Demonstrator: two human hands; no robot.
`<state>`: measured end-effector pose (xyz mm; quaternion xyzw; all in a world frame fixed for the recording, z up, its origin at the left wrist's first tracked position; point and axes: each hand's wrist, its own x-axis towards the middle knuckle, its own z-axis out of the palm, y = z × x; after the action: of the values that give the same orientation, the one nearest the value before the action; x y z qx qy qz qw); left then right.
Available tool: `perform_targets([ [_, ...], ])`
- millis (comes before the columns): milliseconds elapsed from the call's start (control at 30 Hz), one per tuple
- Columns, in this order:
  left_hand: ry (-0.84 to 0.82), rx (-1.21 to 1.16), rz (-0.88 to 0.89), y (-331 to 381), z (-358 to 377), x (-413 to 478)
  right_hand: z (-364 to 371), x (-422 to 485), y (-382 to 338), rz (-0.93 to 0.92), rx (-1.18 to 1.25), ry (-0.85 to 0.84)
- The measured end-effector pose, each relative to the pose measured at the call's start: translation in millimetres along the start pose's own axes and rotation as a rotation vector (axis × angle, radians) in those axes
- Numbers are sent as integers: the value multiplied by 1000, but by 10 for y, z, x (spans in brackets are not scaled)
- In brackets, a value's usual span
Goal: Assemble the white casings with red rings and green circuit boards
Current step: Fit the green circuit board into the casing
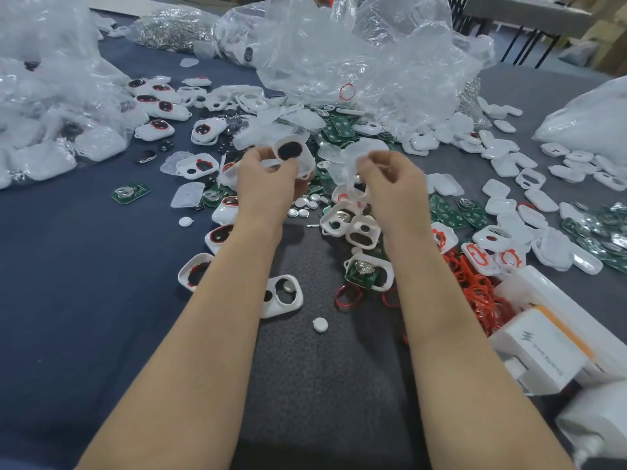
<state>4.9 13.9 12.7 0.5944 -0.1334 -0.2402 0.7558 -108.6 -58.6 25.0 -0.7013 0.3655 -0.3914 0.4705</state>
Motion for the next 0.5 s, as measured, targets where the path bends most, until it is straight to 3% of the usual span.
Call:
perform_targets([
  [100, -70, 99, 19, -31, 35, -32, -79, 43, -21, 163, 374, -51],
  [167, -112, 158, 39, -65, 71, -64, -68, 52, -12, 176, 397, -49],
  [333, -149, 222, 95, -128, 133, -102, 64, -36, 62, -326, -313, 92],
  [500, -170, 98, 33, -118, 186, -101, 155, -40, 126, -384, -428, 18],
])
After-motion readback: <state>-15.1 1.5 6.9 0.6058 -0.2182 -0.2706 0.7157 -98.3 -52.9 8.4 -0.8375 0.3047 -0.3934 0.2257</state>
